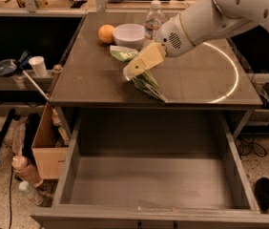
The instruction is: Place green jalapeno chip bag into top drawer
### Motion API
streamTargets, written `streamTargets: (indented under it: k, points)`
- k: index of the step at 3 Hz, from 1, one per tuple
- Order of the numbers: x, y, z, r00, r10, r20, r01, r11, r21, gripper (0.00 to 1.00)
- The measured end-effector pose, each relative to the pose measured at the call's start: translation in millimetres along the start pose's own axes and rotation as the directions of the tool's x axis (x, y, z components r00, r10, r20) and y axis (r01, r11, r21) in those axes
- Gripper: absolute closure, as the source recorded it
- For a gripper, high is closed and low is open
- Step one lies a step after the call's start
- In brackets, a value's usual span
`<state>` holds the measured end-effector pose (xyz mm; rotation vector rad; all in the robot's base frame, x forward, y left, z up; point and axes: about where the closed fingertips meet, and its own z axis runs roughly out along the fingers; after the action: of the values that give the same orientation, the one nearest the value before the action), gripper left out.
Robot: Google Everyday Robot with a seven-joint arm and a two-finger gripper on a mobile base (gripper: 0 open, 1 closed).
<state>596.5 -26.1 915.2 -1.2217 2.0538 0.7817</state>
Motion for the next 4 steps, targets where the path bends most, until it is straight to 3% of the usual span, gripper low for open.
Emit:
streamTargets:
  k: [2,3,4]
  points:
    - [10.6,-1.9,17.3,1.0,0.014,-0.026,-0.015,0.9998,-0.011,0.0]
    - [10.6,-1.9,17.4,1.0,0.014,-0.026,-0.015,0.9998,-0.011,0.15]
    - [10.6,-1.9,17.4,1.0,0.014,-0.026,-0.015,0.9998,-0.011,0.38]
